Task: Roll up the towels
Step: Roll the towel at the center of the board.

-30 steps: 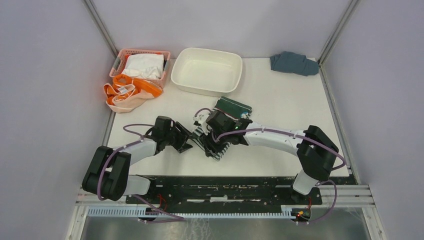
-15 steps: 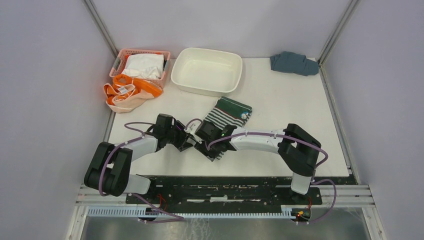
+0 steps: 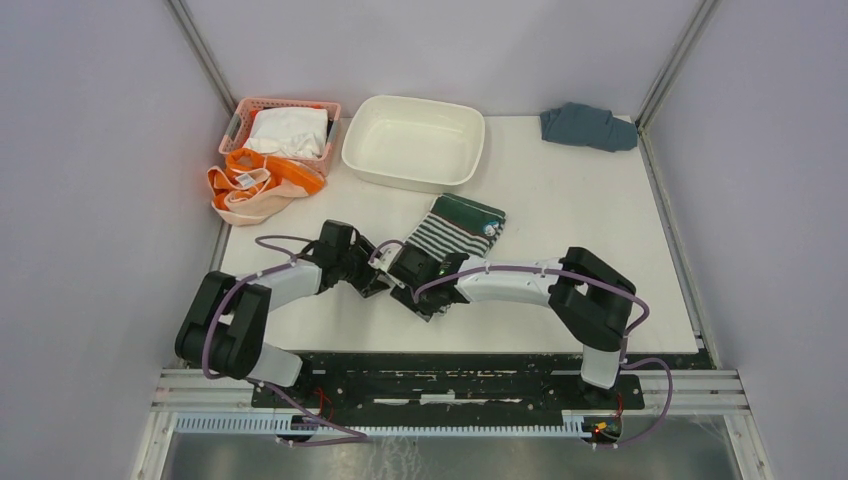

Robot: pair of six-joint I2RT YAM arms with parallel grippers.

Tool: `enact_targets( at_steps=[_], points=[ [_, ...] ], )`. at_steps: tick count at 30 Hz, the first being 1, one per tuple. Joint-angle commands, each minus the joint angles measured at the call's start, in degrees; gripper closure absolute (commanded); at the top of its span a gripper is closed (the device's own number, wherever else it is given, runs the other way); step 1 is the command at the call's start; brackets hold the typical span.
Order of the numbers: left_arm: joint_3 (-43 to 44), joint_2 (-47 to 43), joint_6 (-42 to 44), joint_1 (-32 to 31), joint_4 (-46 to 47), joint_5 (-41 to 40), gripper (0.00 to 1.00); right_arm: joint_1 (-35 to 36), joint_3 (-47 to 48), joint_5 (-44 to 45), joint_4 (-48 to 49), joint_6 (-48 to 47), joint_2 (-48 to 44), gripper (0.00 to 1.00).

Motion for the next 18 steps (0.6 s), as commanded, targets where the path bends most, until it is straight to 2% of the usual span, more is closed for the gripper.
enact_targets(
  at_steps=[1,9,18],
  points=[
    [0.1,4.5,6.1,-1.3,-7.6,-9.5,0.36,0.1,-0.1,6.1,-1.1,-0.3,1.9,0.44],
    [1.1,8.7,7.6,-2.2,-8.3,-11.7,0.40,0.1,-0.9,9.8,-1.5,-0.1,4.8,0.45],
    [2.2,9.6,9.3,-3.1,-10.5,-14.7,0.47,0.1,-2.4,5.0,0.4,-0.7,-6.1,0.45]
  ],
)
